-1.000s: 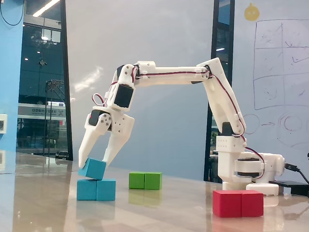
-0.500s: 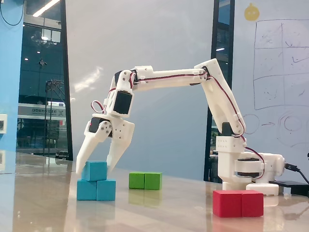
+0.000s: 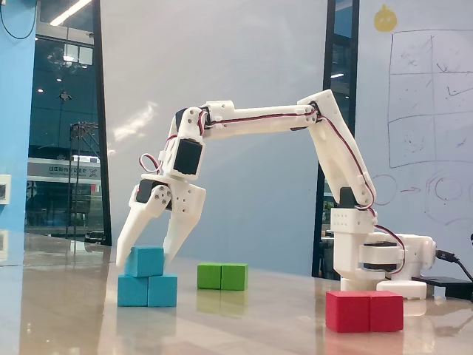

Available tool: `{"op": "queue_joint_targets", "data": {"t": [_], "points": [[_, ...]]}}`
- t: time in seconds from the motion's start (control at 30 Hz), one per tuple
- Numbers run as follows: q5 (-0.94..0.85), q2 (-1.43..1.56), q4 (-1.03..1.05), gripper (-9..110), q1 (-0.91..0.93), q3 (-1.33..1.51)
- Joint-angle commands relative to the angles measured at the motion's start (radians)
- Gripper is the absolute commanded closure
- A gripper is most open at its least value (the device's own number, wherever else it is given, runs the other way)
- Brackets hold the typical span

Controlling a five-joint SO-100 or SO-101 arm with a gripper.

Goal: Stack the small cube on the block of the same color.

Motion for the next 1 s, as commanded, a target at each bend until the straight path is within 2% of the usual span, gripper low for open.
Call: {"op": "queue_joint_targets", "data": {"t": [0.0,0.97], "points": [[-0.002,0.025,-0.018,78,0.029,-0.014],[-0.002,0.101,-0.011,79,0.279,-0.014]]}}
